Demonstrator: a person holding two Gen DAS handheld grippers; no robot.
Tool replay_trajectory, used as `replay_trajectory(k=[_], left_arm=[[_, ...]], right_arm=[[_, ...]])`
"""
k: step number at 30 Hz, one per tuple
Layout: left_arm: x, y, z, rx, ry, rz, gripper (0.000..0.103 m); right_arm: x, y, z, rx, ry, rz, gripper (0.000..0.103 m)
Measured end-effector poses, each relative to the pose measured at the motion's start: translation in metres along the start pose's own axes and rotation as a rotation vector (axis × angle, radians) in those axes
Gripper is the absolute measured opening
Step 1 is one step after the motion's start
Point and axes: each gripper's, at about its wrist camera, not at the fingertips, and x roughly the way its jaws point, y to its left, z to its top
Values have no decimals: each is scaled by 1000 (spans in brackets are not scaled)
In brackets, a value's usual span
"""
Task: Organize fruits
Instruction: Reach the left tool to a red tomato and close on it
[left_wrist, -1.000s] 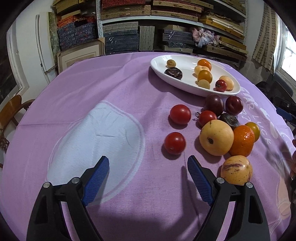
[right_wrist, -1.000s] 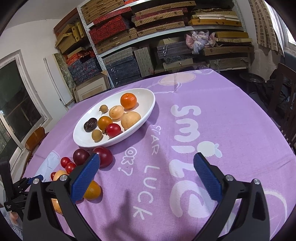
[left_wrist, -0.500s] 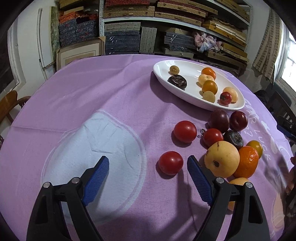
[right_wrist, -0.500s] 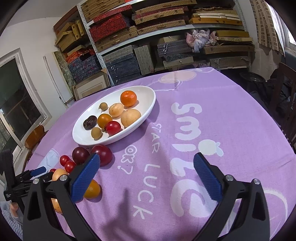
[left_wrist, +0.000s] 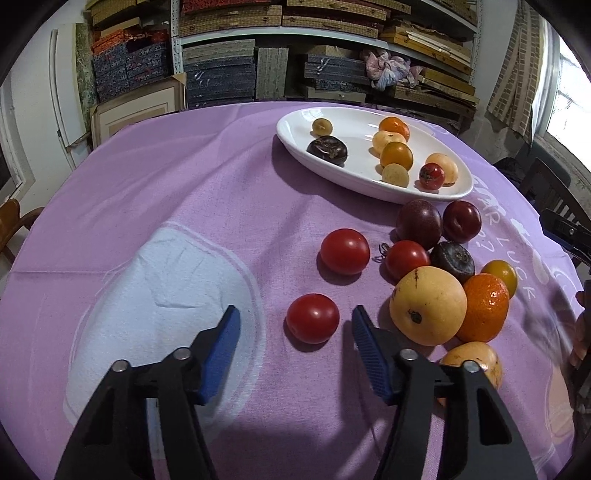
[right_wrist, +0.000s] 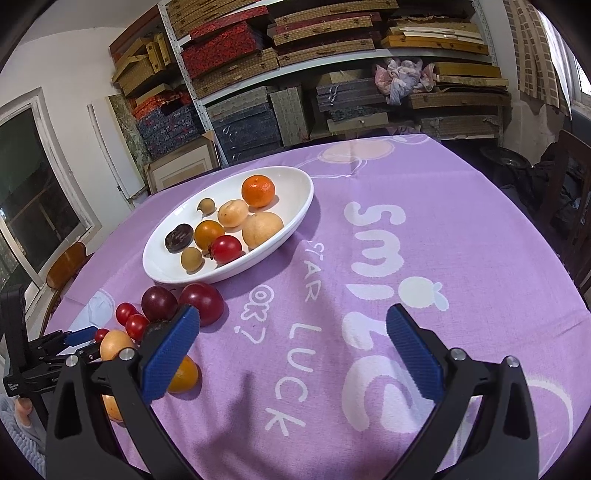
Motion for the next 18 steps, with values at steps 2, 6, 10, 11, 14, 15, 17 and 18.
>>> replay_trajectory(k=[2, 6, 10, 11, 14, 15, 17, 18], left_arm=[[0, -1, 0, 5, -5, -8, 56], [-2, -5, 0, 17, -16, -23, 56], [-4, -9, 1, 26, -38, -48, 56], [-4, -11, 2, 31, -44, -54, 54], [-3, -17, 3, 52, -39, -63, 51], [-2, -18, 3, 55, -37, -65, 51], [0, -18, 4, 56, -30, -71, 48], [1, -18, 4, 53, -23, -75, 47]], right_arm=[[0, 0, 0, 1, 0, 0, 99], [1, 1, -1, -1, 4, -1, 99], [3, 3, -2, -13, 9, -5, 99], [4, 4, -3, -16, 10, -5, 99], [4, 4, -2, -17, 11, -6, 99], [4, 4, -2, -17, 11, -6, 99], [4, 5, -2, -17, 11, -6, 99], [4, 5, -2, -18, 11, -5, 99]])
